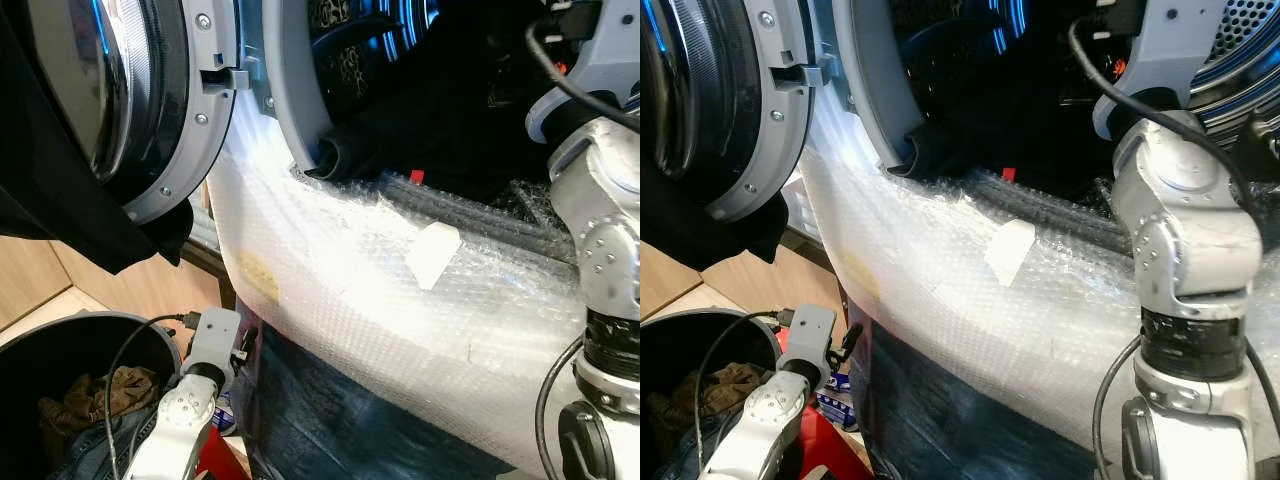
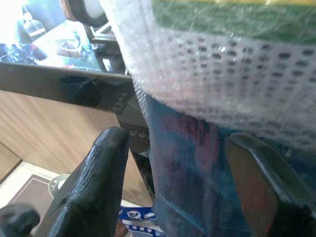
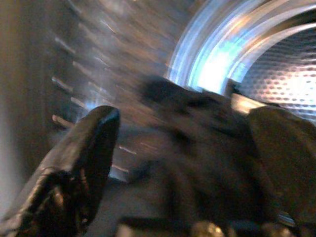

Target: Clothes washing

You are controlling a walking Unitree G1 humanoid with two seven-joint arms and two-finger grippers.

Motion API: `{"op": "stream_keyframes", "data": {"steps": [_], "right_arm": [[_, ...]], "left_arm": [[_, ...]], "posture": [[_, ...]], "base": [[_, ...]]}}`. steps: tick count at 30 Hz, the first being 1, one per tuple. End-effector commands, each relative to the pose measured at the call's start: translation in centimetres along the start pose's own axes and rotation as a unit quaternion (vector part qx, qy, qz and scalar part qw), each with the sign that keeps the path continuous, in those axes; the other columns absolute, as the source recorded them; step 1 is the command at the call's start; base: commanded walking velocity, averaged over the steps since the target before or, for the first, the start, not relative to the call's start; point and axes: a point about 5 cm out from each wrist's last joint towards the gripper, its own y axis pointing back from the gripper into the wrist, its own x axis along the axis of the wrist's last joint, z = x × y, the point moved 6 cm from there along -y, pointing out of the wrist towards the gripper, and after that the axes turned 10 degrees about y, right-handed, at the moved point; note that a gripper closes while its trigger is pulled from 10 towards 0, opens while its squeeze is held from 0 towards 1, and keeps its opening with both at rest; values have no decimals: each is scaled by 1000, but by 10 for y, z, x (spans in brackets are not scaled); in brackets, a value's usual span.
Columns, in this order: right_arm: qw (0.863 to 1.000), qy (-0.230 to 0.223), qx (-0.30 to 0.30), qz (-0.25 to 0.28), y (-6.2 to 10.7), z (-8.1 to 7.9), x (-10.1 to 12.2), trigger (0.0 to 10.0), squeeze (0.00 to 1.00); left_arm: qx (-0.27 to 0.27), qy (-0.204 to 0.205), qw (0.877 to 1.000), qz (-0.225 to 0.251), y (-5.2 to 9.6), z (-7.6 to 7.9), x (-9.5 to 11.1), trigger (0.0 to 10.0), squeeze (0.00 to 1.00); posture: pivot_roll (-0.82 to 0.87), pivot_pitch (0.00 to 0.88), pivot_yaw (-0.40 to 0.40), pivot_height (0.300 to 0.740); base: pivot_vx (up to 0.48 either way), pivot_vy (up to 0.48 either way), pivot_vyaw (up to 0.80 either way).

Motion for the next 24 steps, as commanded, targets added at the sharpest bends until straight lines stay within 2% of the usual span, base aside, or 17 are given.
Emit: {"op": "stream_keyframes", "data": {"steps": [1, 3, 4, 5, 6, 9, 11, 12, 13, 17, 19, 24], "right_arm": [[989, -106, 81, 63, 17, -20, 26, 10000, 0], [980, -142, 115, 81, 25, -29, 34, 10000, 0], [978, -145, 124, 83, 27, -32, 36, 10000, 0], [962, -180, 173, 112, 37, -48, 52, 10000, 0], [950, -205, 196, 134, 42, -55, 61, 10000, 0], [923, -261, 231, 165, 52, -61, 74, 10000, 0], [884, -324, 281, 184, 69, -70, 84, 10000, 0], [872, -329, 315, 181, 82, -77, 81, 10000, 0], [854, -345, 355, 160, 100, -86, 68, 10000, 0], [824, -372, 410, 122, 130, -103, 40, 10000, 0], [794, -397, 452, 84, 153, -117, 23, 10000, 0], [768, -447, 458, 18, 171, -123, -14, 10000, 0]], "left_arm": [[-8, -8, 1000, -10, -1, 5, -4, 10000, 0], [-11, -9, 1000, -9, -2, 6, -4, 10000, 0], [-11, -9, 1000, -9, -2, 6, -4, 10000, 0], [-8, -9, 1000, -8, -2, 5, -4, 10000, 0], [-7, -9, 1000, -8, -2, 4, -3, 10000, 0], [-7, -10, 1000, -8, -3, 3, -3, 10000, 0], [-8, -11, 1000, -6, -4, 3, -1, 10000, 0], [-7, -11, 1000, -4, -5, 3, 0, 10000, 0], [-4, -10, 1000, -1, -5, 2, 1, 10000, 0], [5, -8, 1000, 10, -6, 0, 4, 10000, 0], [16, -3, 1000, 27, -6, -3, 11, 10000, 0], [43, -3, 998, 34, -6, -16, 14, 10000, 0]], "posture": [[34, 0, -84, 740], [35, 0, -85, 740], [35, 0, -85, 740], [27, 0, -81, 740], [27, 0, -81, 740], [25, 0, -79, 740], [28, 2, -84, 740], [29, 2, -86, 740], [22, 3, -90, 740], [18, 5, -93, 740], [27, 4, -101, 740], [37, 0, -113, 740]], "base": [[0, 0, 0], [0, 0, 0], [0, 0, 0], [0, 0, 0], [0, 0, 0], [0, 0, 0], [0, 0, 0], [0, 0, 0], [0, 0, 0], [0, 0, 0], [0, 0, 0], [0, 0, 0]]}}
